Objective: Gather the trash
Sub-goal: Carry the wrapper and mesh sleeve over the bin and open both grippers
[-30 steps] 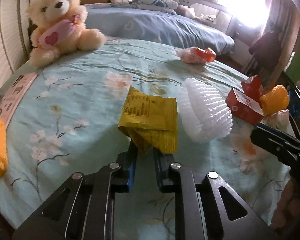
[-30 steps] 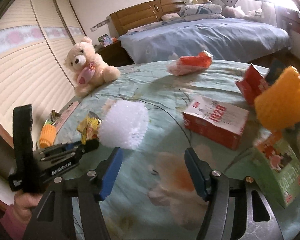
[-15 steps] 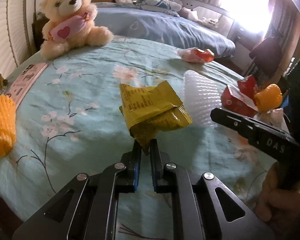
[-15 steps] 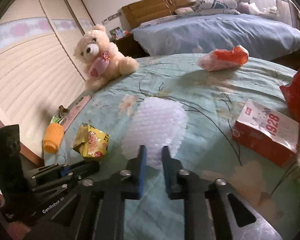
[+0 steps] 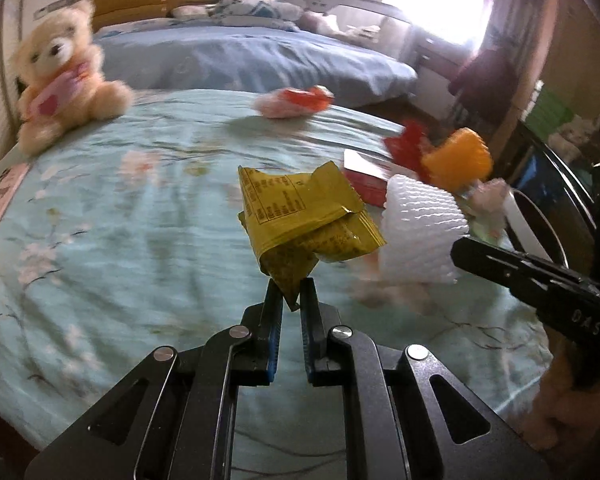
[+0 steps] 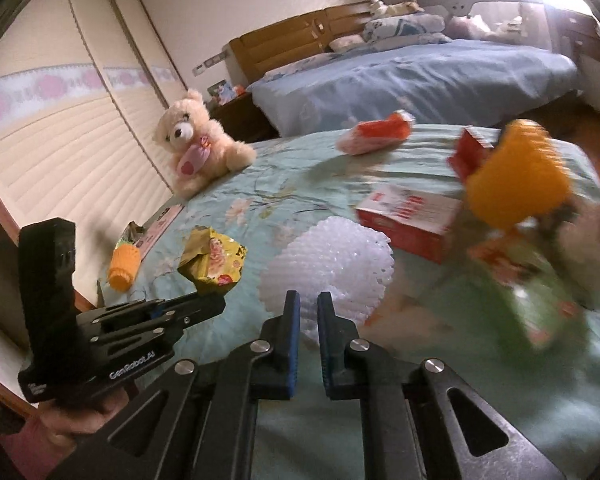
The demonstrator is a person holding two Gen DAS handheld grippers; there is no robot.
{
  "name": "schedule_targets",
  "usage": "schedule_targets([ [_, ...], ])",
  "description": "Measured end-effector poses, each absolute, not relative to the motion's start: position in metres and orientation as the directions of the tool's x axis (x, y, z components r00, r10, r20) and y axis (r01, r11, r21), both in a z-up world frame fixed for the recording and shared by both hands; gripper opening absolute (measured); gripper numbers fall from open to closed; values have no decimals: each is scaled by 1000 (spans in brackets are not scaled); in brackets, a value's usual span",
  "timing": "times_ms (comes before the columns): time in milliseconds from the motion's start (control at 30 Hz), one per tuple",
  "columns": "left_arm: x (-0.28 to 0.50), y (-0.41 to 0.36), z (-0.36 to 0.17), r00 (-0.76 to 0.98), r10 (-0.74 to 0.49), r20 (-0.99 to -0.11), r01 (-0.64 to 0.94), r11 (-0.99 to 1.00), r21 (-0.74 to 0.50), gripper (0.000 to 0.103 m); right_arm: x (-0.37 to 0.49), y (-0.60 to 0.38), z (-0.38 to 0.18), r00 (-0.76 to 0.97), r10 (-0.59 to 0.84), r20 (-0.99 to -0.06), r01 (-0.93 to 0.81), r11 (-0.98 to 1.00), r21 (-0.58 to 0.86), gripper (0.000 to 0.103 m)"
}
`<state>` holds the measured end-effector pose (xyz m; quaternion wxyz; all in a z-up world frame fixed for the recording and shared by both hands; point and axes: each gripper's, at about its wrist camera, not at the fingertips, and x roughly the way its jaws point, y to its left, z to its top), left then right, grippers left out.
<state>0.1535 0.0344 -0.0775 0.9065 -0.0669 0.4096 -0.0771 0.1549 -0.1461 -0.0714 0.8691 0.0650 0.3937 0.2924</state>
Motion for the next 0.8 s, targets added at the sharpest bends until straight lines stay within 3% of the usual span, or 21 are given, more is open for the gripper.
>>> schedule_targets([
  [800, 153, -141, -61, 566, -374, -735, 419, 898, -134, 8, 105, -323, -45, 712, 336, -617, -177, 936, 305, 8],
])
